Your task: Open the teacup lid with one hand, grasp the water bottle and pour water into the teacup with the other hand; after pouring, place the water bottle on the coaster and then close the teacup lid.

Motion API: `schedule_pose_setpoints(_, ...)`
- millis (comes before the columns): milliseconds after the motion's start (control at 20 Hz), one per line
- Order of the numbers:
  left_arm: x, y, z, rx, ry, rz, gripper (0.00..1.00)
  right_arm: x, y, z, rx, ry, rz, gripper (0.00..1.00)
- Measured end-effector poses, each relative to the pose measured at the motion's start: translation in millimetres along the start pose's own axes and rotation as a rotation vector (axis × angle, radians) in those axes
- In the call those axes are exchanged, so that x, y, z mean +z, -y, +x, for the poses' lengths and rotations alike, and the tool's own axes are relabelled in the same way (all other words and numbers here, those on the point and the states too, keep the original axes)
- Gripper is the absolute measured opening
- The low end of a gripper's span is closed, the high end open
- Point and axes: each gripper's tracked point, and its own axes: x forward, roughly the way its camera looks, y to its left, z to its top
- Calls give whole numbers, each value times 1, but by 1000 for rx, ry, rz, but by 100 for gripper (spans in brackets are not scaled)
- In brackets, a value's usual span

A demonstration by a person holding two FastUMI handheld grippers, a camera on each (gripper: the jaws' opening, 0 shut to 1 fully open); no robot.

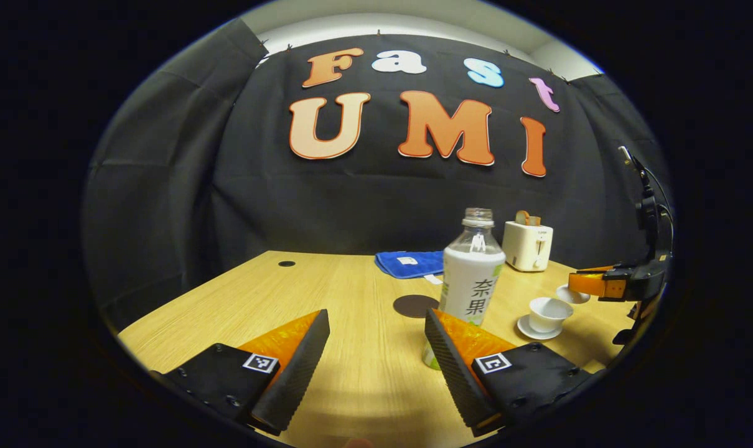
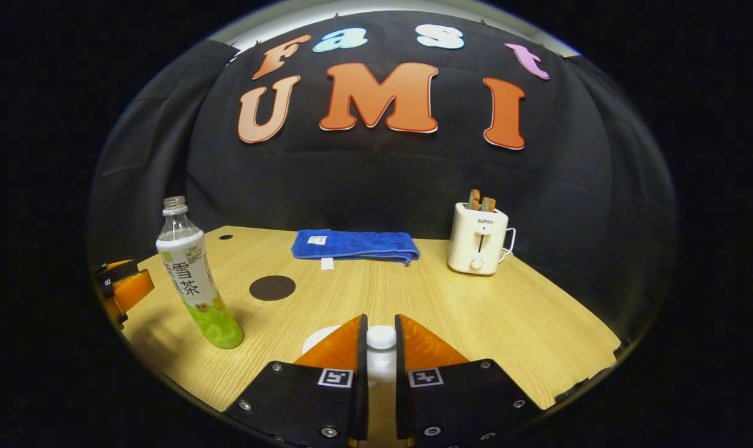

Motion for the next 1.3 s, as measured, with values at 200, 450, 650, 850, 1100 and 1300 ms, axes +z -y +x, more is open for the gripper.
schedule_pose_setpoints(200,5,38,0,-88,8,12,99,-4,30,-4,-46,6,23,18)
schedule_pose_setpoints(450,-7,68,11,-134,-24,18,99,-15,59,-6,-91,-8,53,18)
schedule_pose_setpoints(650,-20,73,27,-119,-64,7,99,-21,70,-4,-102,-21,78,18)
schedule_pose_setpoints(850,-37,71,41,-90,-122,1,99,-23,73,-3,-94,-27,92,18)
schedule_pose_setpoints(1100,-49,73,53,-87,-171,-18,99,-29,74,0,-85,-46,104,18)
schedule_pose_setpoints(1300,-48,77,53,-96,-187,-17,99,-31,78,1,-87,-57,112,18)
